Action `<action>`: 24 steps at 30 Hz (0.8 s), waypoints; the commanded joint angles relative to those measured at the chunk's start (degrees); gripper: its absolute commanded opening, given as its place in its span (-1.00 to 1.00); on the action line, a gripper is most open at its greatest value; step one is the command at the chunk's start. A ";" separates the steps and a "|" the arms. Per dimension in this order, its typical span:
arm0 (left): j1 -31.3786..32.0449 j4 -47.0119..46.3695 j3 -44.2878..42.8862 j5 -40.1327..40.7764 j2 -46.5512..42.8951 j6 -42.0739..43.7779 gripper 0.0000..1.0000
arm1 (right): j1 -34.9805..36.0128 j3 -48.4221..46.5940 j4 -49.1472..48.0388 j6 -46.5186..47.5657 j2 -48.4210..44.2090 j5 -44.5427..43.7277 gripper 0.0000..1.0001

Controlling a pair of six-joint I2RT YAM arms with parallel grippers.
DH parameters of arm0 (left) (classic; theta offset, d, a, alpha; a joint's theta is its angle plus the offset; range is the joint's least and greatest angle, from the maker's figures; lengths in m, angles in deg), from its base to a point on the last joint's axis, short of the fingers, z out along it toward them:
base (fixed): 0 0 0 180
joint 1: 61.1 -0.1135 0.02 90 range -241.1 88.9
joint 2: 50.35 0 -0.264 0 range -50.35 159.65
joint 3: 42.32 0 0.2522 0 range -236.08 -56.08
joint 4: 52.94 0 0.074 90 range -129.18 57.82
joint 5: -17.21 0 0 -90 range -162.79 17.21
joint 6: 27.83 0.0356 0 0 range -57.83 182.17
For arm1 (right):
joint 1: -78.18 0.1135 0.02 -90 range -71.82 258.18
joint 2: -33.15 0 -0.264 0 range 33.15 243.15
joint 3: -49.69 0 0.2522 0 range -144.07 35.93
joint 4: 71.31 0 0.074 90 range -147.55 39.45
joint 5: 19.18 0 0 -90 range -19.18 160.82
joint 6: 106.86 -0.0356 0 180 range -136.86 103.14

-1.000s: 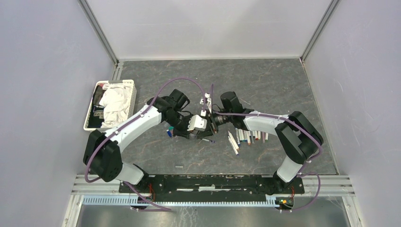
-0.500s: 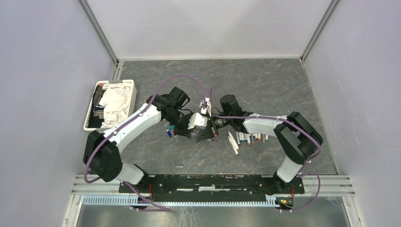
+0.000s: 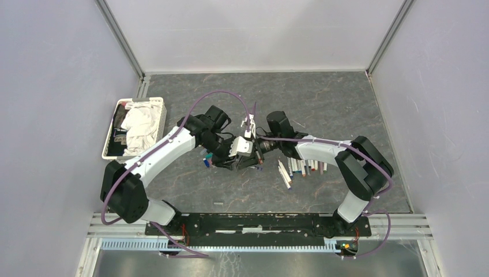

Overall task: Open the pen caps
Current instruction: Open the pen cap from the pen.

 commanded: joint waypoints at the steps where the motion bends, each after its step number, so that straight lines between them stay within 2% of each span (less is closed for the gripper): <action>1: 0.52 -0.23 -1.01 -0.46 -0.66 0.15 -0.27 | 0.18 -2.74 0.29 -0.43 0.50 1.64 -1.00; 9: 0.59 0.12 0.23 4.82 -2.03 2.93 -0.95 | 0.20 -4.81 7.86 4.37 1.42 1.14 -1.00; 12: 0.57 2.49 0.23 7.45 -1.92 5.70 -0.95 | 0.06 -5.83 14.16 8.15 1.65 -0.06 -1.00; 17: -0.51 7.53 -0.36 13.98 -2.32 9.65 -0.95 | -0.45 -3.02 19.34 11.12 -0.06 -2.51 -1.00; 24: -12.83 17.05 -6.55 13.30 -2.19 18.15 -0.95 | -1.00 3.96 21.58 12.21 -5.70 -5.28 -1.00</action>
